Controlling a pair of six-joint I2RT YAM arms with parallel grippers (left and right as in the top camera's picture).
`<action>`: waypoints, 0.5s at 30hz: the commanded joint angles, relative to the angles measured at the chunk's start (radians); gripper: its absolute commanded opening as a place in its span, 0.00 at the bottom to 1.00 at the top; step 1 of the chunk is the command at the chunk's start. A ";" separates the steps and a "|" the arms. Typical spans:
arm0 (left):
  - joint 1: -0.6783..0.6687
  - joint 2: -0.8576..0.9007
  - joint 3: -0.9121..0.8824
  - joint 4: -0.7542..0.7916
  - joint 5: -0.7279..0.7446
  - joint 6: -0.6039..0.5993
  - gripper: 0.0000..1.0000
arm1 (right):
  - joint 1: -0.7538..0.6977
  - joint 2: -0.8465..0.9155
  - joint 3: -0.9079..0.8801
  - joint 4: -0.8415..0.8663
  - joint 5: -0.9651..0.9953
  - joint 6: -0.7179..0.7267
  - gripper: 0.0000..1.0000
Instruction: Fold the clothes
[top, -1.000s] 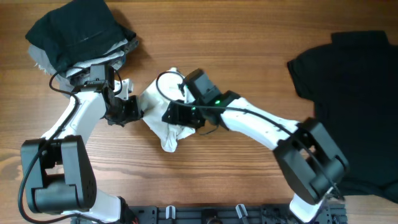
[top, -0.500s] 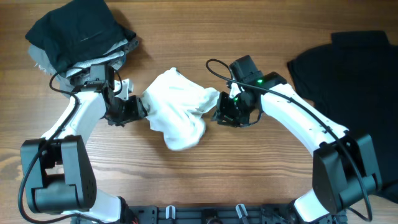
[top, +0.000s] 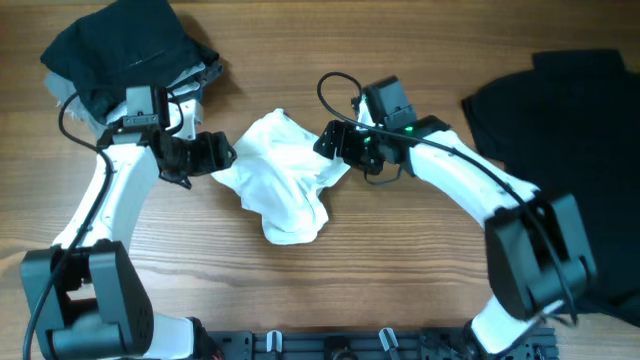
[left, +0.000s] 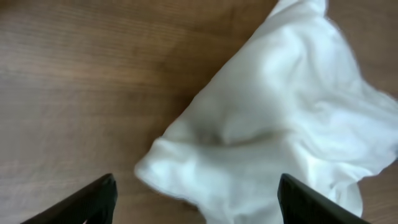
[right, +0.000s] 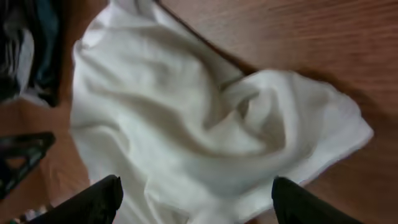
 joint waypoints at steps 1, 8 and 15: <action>-0.039 0.060 -0.066 0.101 0.132 0.020 0.83 | 0.001 0.109 0.004 0.087 -0.068 0.072 0.54; -0.096 0.150 -0.082 0.021 0.016 0.050 0.14 | -0.101 0.079 0.004 -0.077 0.073 0.029 0.04; -0.096 0.129 -0.077 -0.041 0.132 0.050 1.00 | -0.318 -0.047 0.007 -0.032 0.058 -0.291 0.27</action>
